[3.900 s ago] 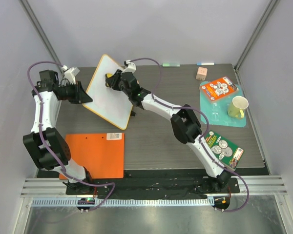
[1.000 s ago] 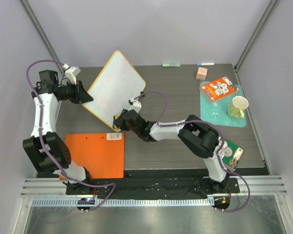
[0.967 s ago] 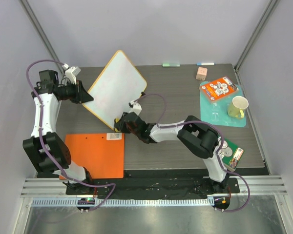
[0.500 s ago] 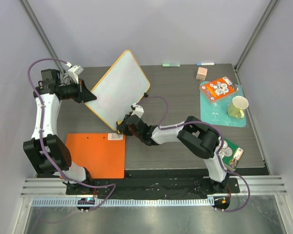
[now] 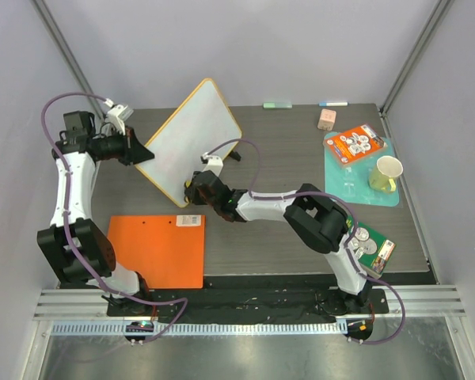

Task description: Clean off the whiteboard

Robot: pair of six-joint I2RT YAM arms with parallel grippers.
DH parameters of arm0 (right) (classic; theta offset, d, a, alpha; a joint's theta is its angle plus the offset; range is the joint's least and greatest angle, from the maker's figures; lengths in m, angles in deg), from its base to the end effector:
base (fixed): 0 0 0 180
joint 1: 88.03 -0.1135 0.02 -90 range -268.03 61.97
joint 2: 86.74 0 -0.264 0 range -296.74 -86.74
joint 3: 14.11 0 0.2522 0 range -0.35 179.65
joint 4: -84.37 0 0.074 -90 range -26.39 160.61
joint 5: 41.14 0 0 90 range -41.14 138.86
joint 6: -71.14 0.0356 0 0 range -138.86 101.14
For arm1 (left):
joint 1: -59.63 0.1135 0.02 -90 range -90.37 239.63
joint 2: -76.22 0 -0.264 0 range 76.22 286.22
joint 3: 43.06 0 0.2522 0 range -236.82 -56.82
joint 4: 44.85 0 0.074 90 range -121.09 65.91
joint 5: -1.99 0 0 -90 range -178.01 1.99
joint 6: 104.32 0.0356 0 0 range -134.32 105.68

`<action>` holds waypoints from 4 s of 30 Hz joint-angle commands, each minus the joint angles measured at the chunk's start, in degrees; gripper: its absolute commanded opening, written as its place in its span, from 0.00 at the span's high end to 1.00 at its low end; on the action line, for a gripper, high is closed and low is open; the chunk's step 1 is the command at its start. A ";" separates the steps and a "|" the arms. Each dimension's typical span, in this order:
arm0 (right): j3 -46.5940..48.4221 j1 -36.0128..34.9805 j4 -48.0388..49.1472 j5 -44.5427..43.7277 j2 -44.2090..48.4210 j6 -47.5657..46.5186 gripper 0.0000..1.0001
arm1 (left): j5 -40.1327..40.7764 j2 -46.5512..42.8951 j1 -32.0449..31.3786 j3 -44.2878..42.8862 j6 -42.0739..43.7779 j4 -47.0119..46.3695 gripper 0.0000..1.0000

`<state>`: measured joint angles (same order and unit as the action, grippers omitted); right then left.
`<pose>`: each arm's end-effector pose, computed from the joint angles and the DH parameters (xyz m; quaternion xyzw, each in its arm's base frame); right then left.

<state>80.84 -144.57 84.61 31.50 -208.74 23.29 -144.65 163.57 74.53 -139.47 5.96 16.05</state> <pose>0.2740 0.3953 0.1740 -0.0270 0.8453 0.3092 0.4349 0.3117 0.0522 0.3434 0.1939 0.8238 -0.3404 0.4098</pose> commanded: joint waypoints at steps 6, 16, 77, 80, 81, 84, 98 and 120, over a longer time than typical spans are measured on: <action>14.52 0.20 14.03 -4.51 -4.13 -4.62 0.99 | -2.16 -0.96 -0.83 -1.28 0.47 4.54 1.00; 4.07 0.98 20.62 -10.66 5.71 -7.26 0.99 | -0.49 -0.52 -0.83 -1.11 -4.36 1.21 1.00; 21.29 -0.86 13.59 -10.41 -13.97 -5.67 0.99 | -6.99 15.66 -1.45 -16.93 -4.54 5.69 1.00; 24.62 -1.39 14.30 -8.66 -14.41 -5.94 0.99 | -6.64 15.22 -1.54 -16.58 -4.54 5.60 1.00; 25.59 -1.65 14.39 -8.39 -14.50 -5.94 0.99 | -6.55 15.13 -1.62 -16.40 -4.63 5.51 1.00; 29.89 -2.09 14.39 -7.77 -15.20 -6.55 0.99 | -6.29 14.60 -1.62 -15.88 -4.71 5.25 1.00; 43.45 -2.18 2.02 -9.79 -21.09 -9.81 0.99 | -5.93 14.95 -1.62 -15.96 -5.41 5.07 1.00; 6.90 0.81 0.40 -16.74 -11.17 -1.11 0.99 | -6.20 13.99 -1.62 -15.08 -7.79 2.70 1.00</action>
<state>93.67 -146.25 85.39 10.32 -219.67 18.90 -145.31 180.51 75.84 -155.25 0.54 15.81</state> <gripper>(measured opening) 0.276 0.036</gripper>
